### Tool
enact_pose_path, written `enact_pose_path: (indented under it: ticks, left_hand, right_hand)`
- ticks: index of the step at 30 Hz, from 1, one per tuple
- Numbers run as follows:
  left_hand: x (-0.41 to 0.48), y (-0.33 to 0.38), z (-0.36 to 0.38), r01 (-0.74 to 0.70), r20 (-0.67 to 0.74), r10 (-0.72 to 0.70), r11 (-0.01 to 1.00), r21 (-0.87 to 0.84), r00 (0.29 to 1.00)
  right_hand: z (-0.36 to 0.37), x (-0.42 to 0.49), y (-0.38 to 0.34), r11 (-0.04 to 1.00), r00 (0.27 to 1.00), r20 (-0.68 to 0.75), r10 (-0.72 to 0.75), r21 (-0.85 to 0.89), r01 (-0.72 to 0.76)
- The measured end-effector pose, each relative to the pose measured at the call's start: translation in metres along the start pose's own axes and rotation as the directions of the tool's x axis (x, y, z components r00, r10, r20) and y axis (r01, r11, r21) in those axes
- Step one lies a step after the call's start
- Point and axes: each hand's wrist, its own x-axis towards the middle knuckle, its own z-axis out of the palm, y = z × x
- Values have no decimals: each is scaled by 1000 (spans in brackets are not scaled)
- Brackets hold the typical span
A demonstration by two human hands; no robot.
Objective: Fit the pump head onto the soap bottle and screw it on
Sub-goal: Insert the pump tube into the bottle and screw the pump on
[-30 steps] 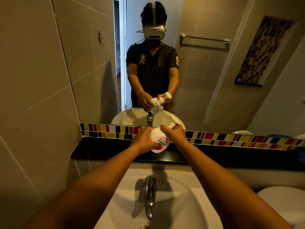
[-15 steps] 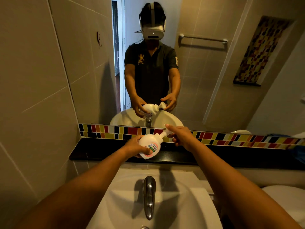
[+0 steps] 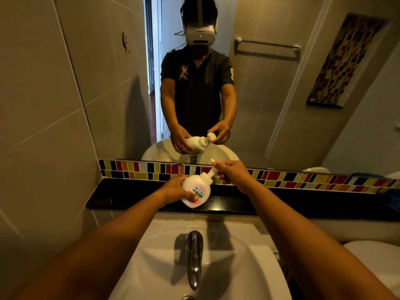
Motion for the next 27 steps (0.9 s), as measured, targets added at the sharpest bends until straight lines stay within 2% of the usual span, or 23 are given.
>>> enact_pose_path:
  ticks: [6,19,22,27]
  left_hand:
    - [6,-5,-2,16,44,-15,999,-28,999]
    - [19,-13,3,38,31,-35,994,-104,999]
    - [21,-13,3,40,9,-40,991,-126,999]
    - [21,-12,3,19,-4,-20,992,-127,1000]
  right_hand:
    - [-3,7,2,998,993,114,-27,-54,33]
    - [-3,11,-6,995,979,200,-32,-84,50]
    - [-1,14,-6,1000,985,171,-22,-18,26]
    - [-1,16,-2,1000,998,62,-12,-7,12]
